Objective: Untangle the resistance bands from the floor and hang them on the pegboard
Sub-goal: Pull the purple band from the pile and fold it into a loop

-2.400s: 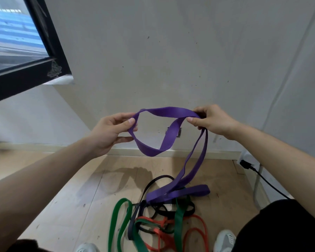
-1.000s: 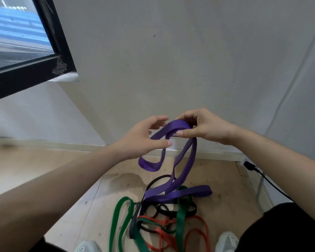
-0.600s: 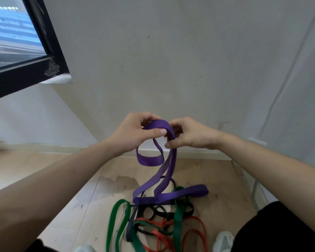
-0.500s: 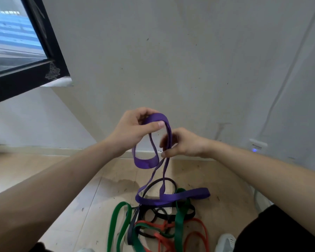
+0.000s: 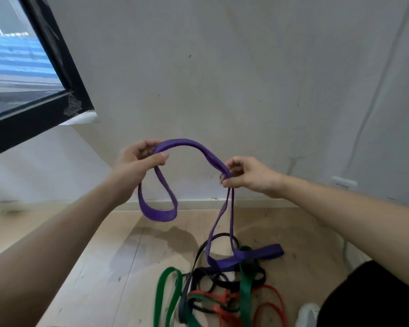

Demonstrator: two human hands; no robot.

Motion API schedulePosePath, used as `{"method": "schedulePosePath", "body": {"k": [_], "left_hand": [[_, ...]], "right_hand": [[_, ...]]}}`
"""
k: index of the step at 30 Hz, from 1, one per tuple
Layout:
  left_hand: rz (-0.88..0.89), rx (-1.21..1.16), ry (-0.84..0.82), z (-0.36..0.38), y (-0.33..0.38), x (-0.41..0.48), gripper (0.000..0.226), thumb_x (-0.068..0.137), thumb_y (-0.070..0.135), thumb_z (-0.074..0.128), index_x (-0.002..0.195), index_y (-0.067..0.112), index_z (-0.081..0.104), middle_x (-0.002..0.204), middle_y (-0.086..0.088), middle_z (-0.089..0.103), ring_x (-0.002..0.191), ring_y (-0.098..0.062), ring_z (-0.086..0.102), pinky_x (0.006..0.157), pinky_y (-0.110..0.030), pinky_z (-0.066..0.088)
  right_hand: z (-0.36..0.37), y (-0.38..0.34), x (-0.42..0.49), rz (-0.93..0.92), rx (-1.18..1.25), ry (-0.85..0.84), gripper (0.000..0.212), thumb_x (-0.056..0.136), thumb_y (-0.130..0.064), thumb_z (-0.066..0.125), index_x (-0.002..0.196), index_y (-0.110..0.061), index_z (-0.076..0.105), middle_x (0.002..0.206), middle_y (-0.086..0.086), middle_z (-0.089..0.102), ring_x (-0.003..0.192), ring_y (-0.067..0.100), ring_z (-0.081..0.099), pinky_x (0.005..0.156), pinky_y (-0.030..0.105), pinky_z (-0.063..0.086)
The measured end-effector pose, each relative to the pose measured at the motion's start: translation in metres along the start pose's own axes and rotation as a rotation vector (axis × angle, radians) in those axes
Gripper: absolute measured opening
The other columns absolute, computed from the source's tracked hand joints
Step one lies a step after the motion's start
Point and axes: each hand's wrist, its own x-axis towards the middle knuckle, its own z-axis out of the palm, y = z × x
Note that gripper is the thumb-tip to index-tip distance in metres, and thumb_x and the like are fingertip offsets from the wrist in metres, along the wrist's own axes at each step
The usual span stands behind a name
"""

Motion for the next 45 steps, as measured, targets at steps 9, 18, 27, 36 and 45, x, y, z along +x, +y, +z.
{"method": "schedulePosePath", "body": {"k": [9,18,27,36,45], "left_hand": [[-0.111,0.185,-0.28,0.02,-0.016,0.0,0.037,0.078,0.01,0.084,0.113,0.013,0.071,0.094,-0.014,0.072,0.089,-0.025,0.069,0.092,-0.043,0.056],[0.029,-0.07,-0.332,0.07,0.012,-0.001,0.04,0.072,0.032,0.085,0.106,0.014,0.073,0.089,0.002,0.073,0.086,-0.011,0.069,0.08,-0.019,0.055],[0.112,-0.07,-0.227,0.081,0.019,0.002,0.016,0.082,0.014,0.082,0.095,0.011,0.074,0.081,0.003,0.072,0.075,-0.007,0.065,0.072,-0.017,0.051],[0.13,-0.2,-0.003,0.055,0.02,0.013,0.009,0.086,0.025,0.078,0.092,0.02,0.073,0.072,0.015,0.067,0.072,-0.005,0.061,0.074,-0.018,0.051],[0.025,-0.098,-0.101,0.035,0.0,0.014,0.017,0.09,0.02,0.073,0.105,0.013,0.073,0.083,-0.001,0.067,0.08,-0.015,0.064,0.087,-0.034,0.052]], "right_hand": [[-0.021,-0.053,-0.005,-0.286,-0.04,0.131,0.035,0.087,-0.011,0.076,0.121,-0.017,0.069,0.102,0.006,0.075,0.09,0.012,0.068,0.088,0.028,0.057],[-0.019,-0.067,-0.012,-0.367,-0.295,0.109,0.043,0.083,-0.018,0.081,0.119,-0.019,0.059,0.099,0.002,0.071,0.091,0.013,0.07,0.085,0.033,0.059],[-0.008,-0.028,-0.008,-0.204,-0.196,-0.111,0.036,0.079,-0.014,0.084,0.11,-0.018,0.066,0.095,0.003,0.074,0.09,0.017,0.072,0.086,0.035,0.059],[-0.005,-0.008,0.001,-0.087,-0.123,-0.125,0.027,0.083,-0.013,0.08,0.108,-0.015,0.067,0.1,0.008,0.074,0.094,0.022,0.073,0.088,0.038,0.06],[-0.047,-0.047,-0.012,-0.264,0.09,0.202,0.031,0.085,-0.002,0.076,0.114,-0.008,0.068,0.101,0.01,0.077,0.096,0.022,0.074,0.088,0.03,0.059]]}}
